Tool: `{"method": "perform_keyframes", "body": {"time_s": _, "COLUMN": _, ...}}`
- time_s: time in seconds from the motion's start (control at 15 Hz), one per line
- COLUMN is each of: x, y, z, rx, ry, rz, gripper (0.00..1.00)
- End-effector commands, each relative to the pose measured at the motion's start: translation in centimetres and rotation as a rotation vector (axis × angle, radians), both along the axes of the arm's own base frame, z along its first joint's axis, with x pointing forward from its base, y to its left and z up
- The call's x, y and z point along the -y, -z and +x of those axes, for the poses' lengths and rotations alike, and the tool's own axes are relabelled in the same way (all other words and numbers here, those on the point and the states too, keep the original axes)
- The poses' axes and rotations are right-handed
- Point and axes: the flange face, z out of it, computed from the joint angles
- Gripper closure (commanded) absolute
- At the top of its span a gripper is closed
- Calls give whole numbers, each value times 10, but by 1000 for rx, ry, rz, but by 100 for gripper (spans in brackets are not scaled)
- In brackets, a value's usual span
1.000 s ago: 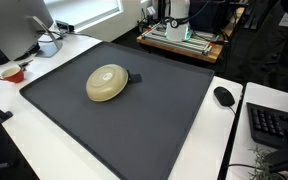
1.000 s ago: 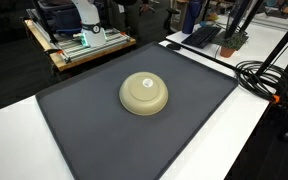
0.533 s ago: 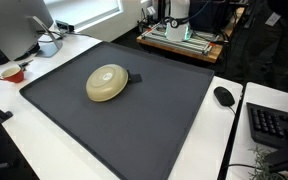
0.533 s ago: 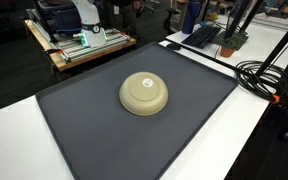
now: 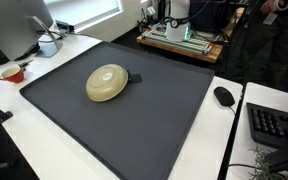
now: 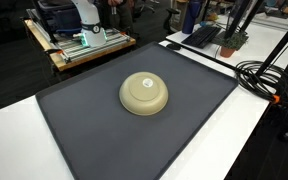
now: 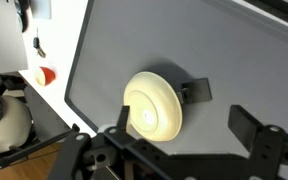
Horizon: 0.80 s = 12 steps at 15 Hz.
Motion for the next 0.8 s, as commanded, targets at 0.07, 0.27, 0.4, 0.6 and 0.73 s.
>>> {"method": "perform_keyframes", "body": {"time_s": 0.07, "x": 10, "y": 71, "z": 34, "rx": 43, "ry": -17, "rz": -22, "gripper": 0}}
{"method": "perform_keyframes", "body": {"time_s": 0.27, "x": 12, "y": 74, "z": 31, "rx": 3, "ry": -9, "rz": -13, "gripper": 0}}
{"method": "perform_keyframes", "body": {"time_s": 0.4, "x": 12, "y": 87, "z": 36, "rx": -17, "ry": -3, "rz": -12, "gripper": 0}}
{"method": "perform_keyframes", "body": {"time_s": 0.6, "x": 9, "y": 92, "z": 42, "rx": 14, "ry": 38, "rz": -22, "gripper": 0}}
{"method": "perform_keyframes", "body": {"time_s": 0.73, "x": 5, "y": 120, "z": 51, "rx": 69, "ry": 86, "rz": -22, "gripper": 0}}
